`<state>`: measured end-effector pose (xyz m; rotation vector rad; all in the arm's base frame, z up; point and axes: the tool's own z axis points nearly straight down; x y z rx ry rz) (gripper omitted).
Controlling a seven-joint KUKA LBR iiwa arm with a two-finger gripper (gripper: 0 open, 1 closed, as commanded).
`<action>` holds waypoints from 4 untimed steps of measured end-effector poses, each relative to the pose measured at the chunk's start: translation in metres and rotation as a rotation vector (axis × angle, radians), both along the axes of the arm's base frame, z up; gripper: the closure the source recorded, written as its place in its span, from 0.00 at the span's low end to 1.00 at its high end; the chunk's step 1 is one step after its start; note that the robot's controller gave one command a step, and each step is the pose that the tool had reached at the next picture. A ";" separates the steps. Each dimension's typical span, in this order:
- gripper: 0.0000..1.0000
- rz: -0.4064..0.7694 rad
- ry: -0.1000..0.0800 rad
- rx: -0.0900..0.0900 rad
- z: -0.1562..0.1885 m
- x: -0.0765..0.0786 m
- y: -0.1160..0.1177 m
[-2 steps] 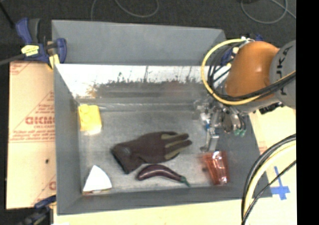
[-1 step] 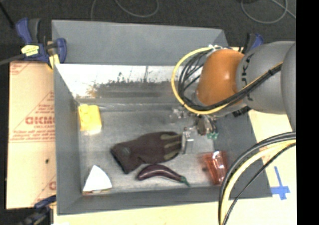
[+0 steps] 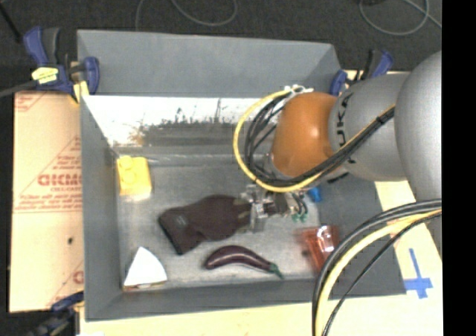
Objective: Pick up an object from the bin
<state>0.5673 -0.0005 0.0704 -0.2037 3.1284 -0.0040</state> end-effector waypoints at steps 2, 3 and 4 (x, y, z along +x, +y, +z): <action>1.00 0.000 0.002 0.000 0.002 -0.001 0.000; 1.00 -0.003 -0.006 0.000 0.041 -0.003 0.010; 1.00 -0.121 -0.003 0.000 0.153 0.006 -0.007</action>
Offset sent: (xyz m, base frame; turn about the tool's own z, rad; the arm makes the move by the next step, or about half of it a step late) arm 0.0012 -0.0037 0.1103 0.0332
